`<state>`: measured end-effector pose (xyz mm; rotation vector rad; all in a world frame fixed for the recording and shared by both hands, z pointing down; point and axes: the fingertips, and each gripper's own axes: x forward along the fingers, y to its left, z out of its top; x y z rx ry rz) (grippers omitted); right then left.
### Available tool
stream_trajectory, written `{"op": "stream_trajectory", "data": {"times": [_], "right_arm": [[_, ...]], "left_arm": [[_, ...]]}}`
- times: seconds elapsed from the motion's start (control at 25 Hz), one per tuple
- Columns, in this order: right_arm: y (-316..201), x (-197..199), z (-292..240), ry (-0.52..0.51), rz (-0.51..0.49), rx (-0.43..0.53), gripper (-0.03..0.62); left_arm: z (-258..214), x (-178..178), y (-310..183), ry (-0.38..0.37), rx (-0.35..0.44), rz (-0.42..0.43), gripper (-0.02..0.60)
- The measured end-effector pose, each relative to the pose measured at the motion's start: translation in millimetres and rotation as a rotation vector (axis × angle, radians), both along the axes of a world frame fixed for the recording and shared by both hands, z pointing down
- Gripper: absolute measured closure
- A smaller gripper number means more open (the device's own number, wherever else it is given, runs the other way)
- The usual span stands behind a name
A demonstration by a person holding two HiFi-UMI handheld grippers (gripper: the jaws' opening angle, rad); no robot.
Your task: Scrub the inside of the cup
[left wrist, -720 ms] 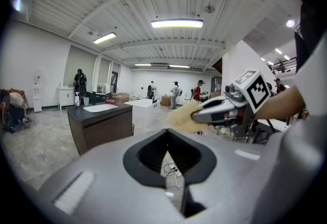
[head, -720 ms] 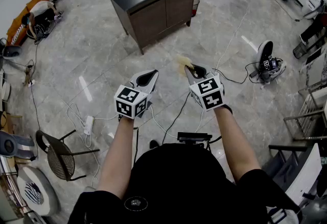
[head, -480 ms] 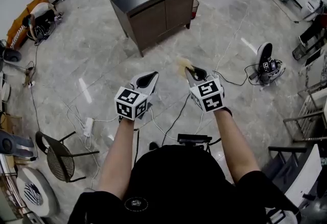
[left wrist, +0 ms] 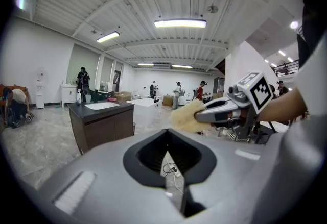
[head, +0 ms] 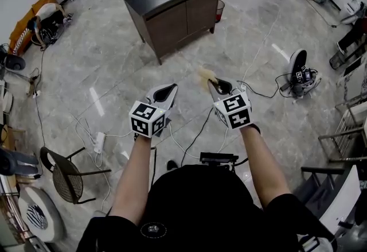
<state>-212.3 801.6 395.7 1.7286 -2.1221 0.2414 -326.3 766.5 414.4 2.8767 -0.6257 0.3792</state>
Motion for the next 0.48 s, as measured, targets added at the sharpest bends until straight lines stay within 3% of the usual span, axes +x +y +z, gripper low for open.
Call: {"op": "stream_trajectory", "data": {"times": [0.48], "right_arm": [[0.1,41.5,8.7,-0.066,-0.065,0.007,0.551]], "left_arm": [[14.3,32.1,-2.9,-0.013,-0.039,-0.066,0.581]]}}
